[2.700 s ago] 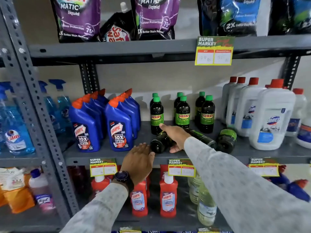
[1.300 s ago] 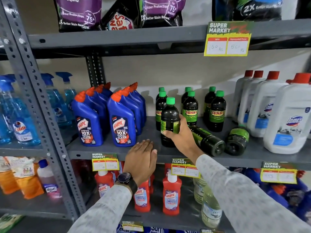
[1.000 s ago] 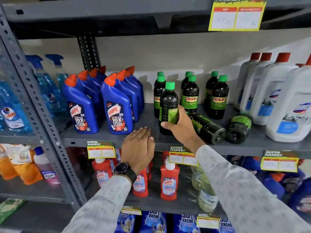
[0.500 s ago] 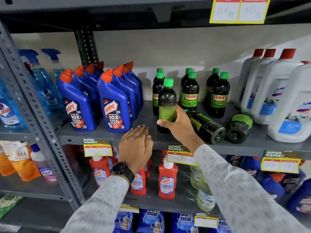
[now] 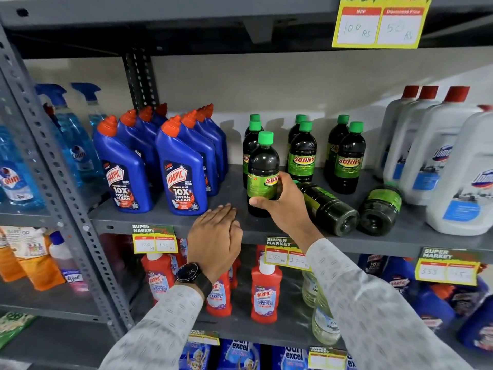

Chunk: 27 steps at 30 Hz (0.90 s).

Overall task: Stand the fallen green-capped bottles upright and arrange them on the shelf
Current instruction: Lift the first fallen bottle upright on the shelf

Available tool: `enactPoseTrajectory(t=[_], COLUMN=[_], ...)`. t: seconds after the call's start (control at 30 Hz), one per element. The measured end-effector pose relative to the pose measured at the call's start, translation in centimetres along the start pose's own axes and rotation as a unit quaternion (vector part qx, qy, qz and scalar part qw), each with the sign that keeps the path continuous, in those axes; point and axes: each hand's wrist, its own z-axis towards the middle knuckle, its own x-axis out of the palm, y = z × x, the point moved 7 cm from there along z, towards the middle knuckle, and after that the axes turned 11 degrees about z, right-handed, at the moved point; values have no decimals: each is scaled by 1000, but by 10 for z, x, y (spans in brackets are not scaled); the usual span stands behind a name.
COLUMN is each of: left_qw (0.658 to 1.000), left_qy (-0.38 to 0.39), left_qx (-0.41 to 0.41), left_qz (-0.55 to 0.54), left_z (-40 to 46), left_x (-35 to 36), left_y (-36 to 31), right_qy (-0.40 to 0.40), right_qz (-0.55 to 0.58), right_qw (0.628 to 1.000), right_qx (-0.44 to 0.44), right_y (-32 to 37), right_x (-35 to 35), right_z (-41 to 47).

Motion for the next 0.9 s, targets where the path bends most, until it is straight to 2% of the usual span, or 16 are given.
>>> enactPoseTrajectory(t=[0.23,0.53,0.8,0.9], left_qw=[1000,1000,999,997], left_qy=[10,19,40,71], left_qx=[-5,-4,3,20], left_qz=[-14,-24,-7,9], left_z=[0,0,1,6], left_x=[-1,-3,-6,-7], left_y=[-1,-1,-2,-4], right_qy=[1,-41,-77,-81], right_qz=[30,10,-61,-65], right_qw=[999,999,995,994], right_qx=[22,-3,-21,-18], right_y=[-7,-4,3,5], right_x=[-4,-8,-7,-7], right_z=[2,-2,-8,-9])
